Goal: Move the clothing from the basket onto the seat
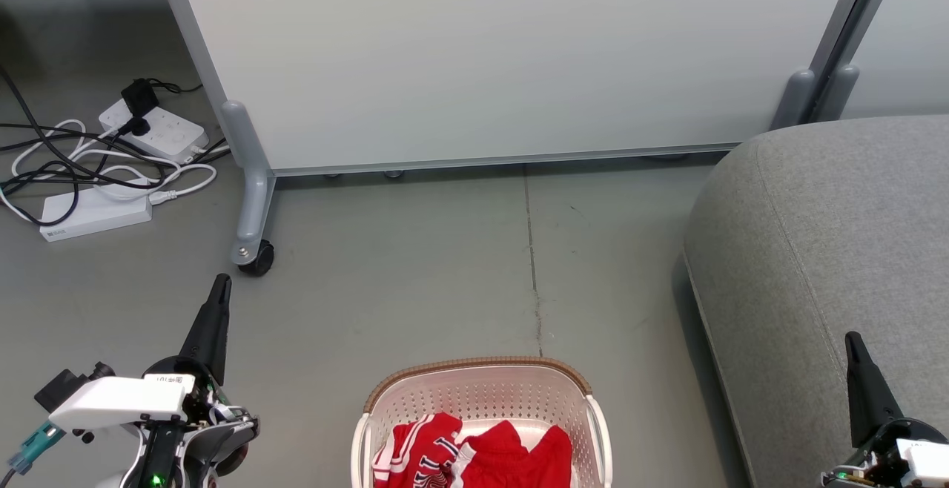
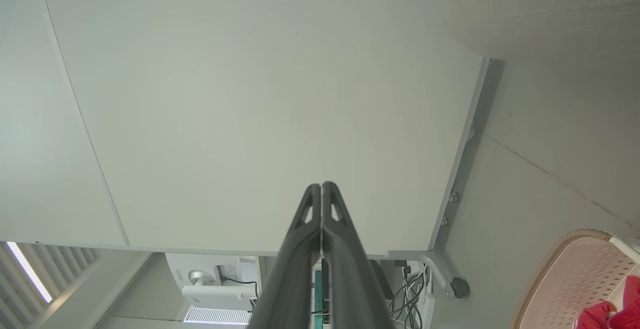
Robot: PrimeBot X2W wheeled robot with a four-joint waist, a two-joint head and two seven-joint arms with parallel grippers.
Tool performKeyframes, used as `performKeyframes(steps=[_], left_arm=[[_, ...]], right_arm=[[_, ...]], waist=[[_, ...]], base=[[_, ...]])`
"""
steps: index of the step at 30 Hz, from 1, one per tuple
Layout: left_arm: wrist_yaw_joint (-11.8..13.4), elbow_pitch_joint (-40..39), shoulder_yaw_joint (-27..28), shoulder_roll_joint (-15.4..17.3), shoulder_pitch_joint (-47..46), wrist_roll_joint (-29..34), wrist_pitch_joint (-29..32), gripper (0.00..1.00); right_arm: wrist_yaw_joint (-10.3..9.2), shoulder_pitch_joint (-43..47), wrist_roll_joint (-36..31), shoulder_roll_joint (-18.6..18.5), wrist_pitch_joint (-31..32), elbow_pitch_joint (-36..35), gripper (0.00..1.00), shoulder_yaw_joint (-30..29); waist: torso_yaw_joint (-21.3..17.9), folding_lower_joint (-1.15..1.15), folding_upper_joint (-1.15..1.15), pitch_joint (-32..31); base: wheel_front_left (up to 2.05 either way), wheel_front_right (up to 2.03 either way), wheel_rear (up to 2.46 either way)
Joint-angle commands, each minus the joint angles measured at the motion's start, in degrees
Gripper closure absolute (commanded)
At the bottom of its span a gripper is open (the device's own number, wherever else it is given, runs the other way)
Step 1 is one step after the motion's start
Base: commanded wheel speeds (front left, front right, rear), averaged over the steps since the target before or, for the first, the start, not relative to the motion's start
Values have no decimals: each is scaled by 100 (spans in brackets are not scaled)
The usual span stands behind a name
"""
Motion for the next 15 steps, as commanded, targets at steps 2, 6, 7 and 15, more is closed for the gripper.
performKeyframes(steps=[2, 6, 7, 15], left_arm=[[-20, -6, 24, 14, -94, 21, 17, 100], [-20, -6, 24, 14, -94, 22, 17, 100], [-20, -6, 24, 14, -94, 21, 17, 100], [1, 37, -4, -10, 23, 0, -2, 0]], right_arm=[[15, -43, 28, -40, -16, -24, 100, 4], [15, -43, 29, -41, -18, -25, 100, 5], [15, -43, 29, -42, -19, -25, 100, 5], [0, 14, -1, 16, 0, 41, 0, 7]], waist=[[0, 0, 0, 0], [0, 0, 0, 0], [0, 0, 0, 0], [0, 0, 0, 0]], base=[[0, 0, 0], [0, 0, 0], [0, 0, 0], [0, 0, 0]])
